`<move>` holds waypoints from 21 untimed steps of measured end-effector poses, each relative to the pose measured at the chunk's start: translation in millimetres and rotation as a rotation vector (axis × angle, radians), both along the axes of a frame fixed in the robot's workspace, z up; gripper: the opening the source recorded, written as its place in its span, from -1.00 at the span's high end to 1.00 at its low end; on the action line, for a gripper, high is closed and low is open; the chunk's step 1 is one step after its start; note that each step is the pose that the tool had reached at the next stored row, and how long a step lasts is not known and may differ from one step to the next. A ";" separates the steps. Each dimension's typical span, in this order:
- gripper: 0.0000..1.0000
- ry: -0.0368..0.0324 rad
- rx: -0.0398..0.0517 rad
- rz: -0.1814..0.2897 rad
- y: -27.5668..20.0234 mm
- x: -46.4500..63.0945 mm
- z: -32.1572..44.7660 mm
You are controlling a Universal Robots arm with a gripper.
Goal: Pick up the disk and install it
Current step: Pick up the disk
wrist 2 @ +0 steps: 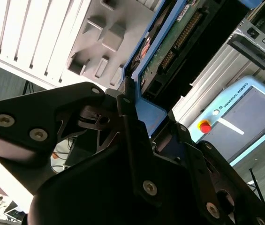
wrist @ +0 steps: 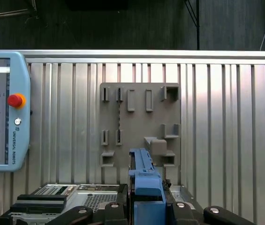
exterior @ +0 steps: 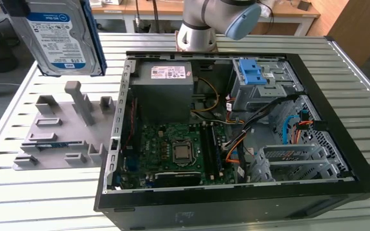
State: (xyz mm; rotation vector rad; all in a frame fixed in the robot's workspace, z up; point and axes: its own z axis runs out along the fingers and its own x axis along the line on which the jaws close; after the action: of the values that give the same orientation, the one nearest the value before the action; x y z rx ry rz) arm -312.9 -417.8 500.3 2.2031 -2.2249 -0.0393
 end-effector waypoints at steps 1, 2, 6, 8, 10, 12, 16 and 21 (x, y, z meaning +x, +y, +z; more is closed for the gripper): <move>0.27 0.0001 -0.0001 0.000 -0.1 2.6 0.0; 0.27 0.0000 0.0000 0.000 -0.1 4.5 -0.1; 0.27 0.0000 0.0000 0.000 -0.1 5.6 -0.1; 0.27 -0.0018 -0.0001 0.000 -0.1 5.8 0.0; 0.27 -0.0088 -0.0001 0.000 -0.7 5.8 -0.1; 0.27 -0.0127 0.0000 0.000 -3.1 5.8 -0.2; 0.27 -0.0141 0.0000 0.000 -12.3 5.8 -0.8; 0.27 -0.0142 0.0001 0.000 -17.1 8.7 -1.6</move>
State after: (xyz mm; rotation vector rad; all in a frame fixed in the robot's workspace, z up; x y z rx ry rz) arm -304.2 -434.9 498.7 2.2104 -2.2321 -0.0239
